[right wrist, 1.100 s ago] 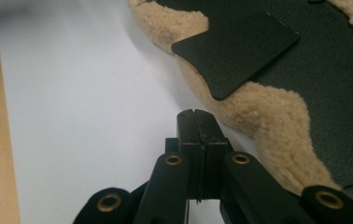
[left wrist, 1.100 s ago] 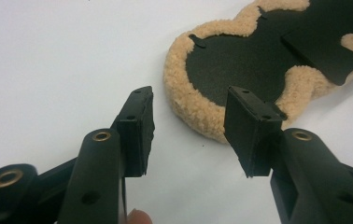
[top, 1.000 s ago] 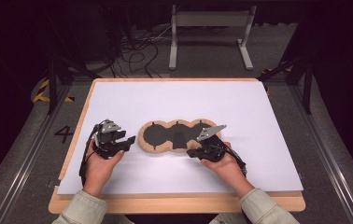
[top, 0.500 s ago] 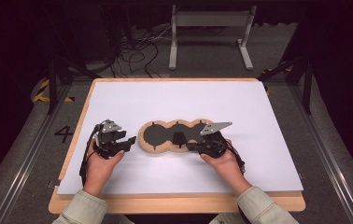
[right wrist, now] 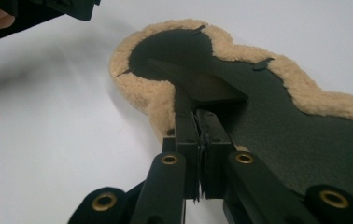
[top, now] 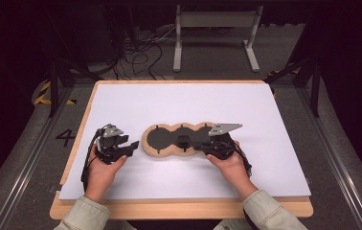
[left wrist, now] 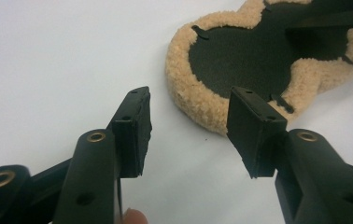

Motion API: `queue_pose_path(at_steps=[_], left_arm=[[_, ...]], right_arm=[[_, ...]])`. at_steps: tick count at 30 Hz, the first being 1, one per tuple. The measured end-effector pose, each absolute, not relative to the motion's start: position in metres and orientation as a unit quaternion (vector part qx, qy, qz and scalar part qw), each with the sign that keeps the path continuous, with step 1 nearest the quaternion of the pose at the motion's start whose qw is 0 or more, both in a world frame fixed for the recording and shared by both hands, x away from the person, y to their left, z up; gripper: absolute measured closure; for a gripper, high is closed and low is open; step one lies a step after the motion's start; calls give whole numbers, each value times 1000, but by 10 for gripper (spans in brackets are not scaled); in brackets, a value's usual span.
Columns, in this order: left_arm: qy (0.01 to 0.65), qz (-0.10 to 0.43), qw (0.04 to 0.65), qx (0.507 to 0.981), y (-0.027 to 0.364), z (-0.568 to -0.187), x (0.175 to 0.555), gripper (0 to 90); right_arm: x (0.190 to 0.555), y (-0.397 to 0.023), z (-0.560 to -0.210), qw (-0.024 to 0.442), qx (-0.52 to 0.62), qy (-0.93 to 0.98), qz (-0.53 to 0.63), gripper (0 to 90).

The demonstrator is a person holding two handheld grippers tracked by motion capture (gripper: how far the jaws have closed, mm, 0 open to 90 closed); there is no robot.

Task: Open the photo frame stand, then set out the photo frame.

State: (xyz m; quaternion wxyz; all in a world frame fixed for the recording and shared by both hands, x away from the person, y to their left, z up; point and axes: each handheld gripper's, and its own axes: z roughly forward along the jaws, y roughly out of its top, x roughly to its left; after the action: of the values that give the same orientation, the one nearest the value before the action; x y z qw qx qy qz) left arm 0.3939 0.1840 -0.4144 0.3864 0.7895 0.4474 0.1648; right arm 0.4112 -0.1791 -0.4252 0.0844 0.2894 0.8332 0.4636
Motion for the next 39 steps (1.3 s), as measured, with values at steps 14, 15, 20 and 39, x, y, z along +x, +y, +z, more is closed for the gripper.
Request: queue_pose_path(at_steps=[14, 15, 20, 39], left_arm=[[457, 152, 390, 785, 186, -407, 401, 472], [457, 152, 390, 785, 186, -407, 401, 472], [458, 153, 388, 785, 185, -407, 401, 464], [515, 126, 359, 768, 181, -419, 420, 368]], right_arm=[[407, -218, -400, 127, 321, 815, 466, 730], [407, -218, -400, 127, 321, 815, 466, 730], [407, -229, -394, 142, 330, 810, 464, 711], [423, -259, -392, 159, 398, 784, 449, 443]])
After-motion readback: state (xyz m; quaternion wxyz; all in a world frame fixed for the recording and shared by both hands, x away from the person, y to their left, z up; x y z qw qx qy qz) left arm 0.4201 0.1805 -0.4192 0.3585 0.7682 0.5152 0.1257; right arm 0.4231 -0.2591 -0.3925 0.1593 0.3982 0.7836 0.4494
